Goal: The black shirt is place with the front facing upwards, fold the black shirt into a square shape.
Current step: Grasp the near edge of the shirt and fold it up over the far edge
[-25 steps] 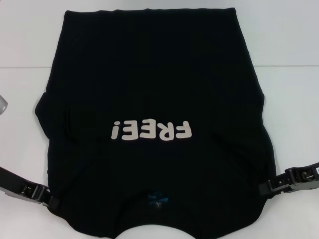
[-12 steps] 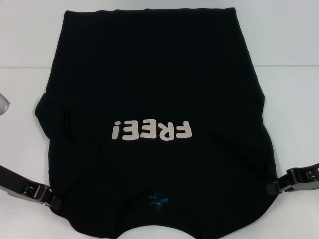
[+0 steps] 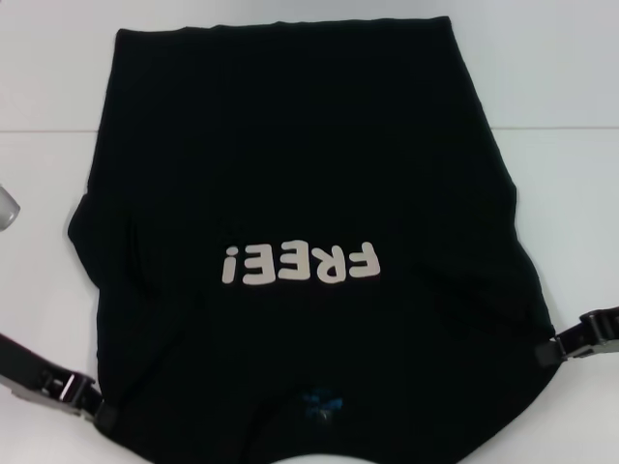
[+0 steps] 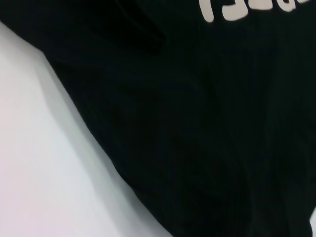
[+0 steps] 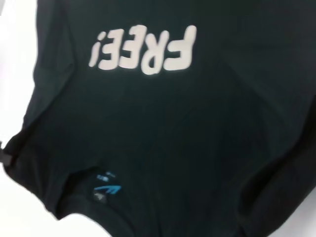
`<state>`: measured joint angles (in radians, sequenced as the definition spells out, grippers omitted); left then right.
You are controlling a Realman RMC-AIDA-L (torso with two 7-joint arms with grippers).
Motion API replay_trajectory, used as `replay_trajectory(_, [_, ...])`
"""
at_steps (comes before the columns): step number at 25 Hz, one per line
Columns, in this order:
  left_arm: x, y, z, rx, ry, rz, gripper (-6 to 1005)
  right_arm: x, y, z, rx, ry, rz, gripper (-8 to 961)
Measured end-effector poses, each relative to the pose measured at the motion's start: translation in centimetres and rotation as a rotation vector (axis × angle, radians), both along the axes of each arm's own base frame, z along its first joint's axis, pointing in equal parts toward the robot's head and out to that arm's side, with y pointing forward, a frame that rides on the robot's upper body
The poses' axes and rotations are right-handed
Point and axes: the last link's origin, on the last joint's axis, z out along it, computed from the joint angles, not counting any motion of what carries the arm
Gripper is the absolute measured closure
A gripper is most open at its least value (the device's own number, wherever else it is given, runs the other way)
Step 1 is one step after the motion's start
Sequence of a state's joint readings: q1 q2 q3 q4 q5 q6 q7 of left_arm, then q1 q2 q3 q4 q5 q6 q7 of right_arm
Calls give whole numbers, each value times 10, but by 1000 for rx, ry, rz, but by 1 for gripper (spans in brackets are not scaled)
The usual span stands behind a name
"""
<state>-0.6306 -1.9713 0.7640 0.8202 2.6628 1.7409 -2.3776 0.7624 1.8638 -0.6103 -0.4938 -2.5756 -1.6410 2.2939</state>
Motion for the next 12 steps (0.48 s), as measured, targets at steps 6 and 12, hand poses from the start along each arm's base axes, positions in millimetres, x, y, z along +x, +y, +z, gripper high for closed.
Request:
replay_trajectory(6, [3,-20,0,-154,-71,15,963,-4,-16,17,-113,20,78,888])
replay_trajectory(12, [11,-46,-1,-342,-170,-3,964,-2,-44,16,-275,56,161,877])
